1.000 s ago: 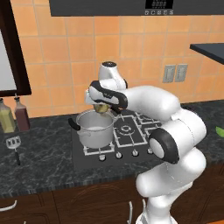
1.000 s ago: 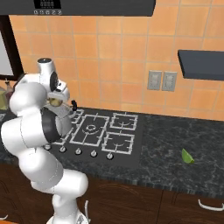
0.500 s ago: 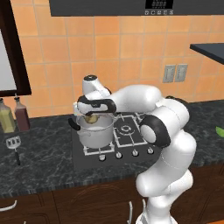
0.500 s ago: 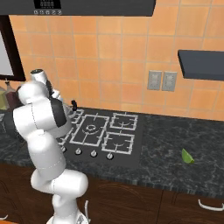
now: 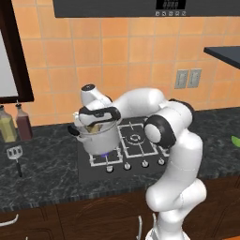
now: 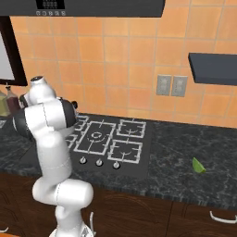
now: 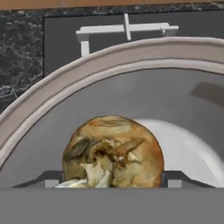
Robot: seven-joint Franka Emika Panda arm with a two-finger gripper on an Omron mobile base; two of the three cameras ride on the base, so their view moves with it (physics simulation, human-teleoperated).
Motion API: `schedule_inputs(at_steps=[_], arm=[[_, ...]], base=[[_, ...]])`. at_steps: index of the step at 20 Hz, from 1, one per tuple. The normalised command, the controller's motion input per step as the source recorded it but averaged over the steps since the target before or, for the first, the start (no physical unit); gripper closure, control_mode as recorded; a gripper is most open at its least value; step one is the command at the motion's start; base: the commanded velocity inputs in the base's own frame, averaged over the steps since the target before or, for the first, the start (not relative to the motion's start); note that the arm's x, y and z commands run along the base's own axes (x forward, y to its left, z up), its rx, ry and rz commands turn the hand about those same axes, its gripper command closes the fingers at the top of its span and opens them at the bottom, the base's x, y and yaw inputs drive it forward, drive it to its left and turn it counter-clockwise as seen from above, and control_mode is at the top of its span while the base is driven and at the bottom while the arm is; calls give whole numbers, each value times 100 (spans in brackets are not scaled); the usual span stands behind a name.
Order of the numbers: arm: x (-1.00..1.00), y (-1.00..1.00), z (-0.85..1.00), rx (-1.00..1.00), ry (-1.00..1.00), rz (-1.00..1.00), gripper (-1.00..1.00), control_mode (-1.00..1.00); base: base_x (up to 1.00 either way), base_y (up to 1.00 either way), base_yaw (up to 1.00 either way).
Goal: Put the onion and lemon wedge in the pot. Retrieve the spatula and lightly stir the vegetables in the pot.
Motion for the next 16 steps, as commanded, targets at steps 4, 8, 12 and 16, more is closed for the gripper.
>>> schedule_inputs(at_steps=[4,8,12,16], arm=[[-33,-44,-11,0,0,-1,-100,-100],[-61,-62,0,0,0,0,-100,-100],[-44,-40,17,0,0,0,-100,-100],[-24,-11,58,4,0,0,-100,-100]], base=[[0,0,0],[0,0,0],[0,0,0],[0,0,0]])
